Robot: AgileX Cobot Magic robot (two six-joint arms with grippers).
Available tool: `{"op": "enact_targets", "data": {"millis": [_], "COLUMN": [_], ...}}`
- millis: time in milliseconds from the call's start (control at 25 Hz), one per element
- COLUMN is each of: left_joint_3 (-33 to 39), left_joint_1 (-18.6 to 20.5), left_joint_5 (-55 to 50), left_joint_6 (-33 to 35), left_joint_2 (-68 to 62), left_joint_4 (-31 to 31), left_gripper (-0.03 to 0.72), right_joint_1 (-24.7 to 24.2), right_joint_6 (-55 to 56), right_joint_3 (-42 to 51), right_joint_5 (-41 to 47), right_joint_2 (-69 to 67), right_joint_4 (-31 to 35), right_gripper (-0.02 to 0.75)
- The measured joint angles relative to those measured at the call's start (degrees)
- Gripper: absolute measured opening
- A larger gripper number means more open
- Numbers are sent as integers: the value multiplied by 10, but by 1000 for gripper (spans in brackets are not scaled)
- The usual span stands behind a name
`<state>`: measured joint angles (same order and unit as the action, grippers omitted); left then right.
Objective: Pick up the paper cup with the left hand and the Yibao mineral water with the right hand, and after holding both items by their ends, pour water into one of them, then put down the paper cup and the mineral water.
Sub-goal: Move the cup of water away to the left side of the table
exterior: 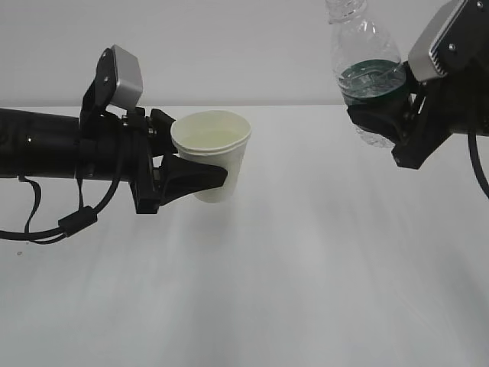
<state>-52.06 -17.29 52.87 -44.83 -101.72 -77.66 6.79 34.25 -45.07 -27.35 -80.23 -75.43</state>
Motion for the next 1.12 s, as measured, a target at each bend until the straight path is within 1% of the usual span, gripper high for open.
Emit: {"op": "enact_targets", "data": {"millis": [240, 760, 1120], "left_joint_3": [0, 0, 0], "left_joint_1": [1, 47, 51], "left_joint_5": [-5, -12, -12], "left_joint_6": [-1, -1, -8], "left_joint_2": [0, 25, 32], "left_joint_4": [0, 0, 0], "left_gripper": [466, 466, 466], "right_joint_1": [0, 0, 0], "right_joint_6": [0, 1, 1], "right_joint_3": [0, 0, 0], "right_joint_5": [-1, -1, -1], "right_joint_2": [-12, -13, -13], "right_joint_4": [0, 0, 0], "right_gripper": [435, 435, 435]}}
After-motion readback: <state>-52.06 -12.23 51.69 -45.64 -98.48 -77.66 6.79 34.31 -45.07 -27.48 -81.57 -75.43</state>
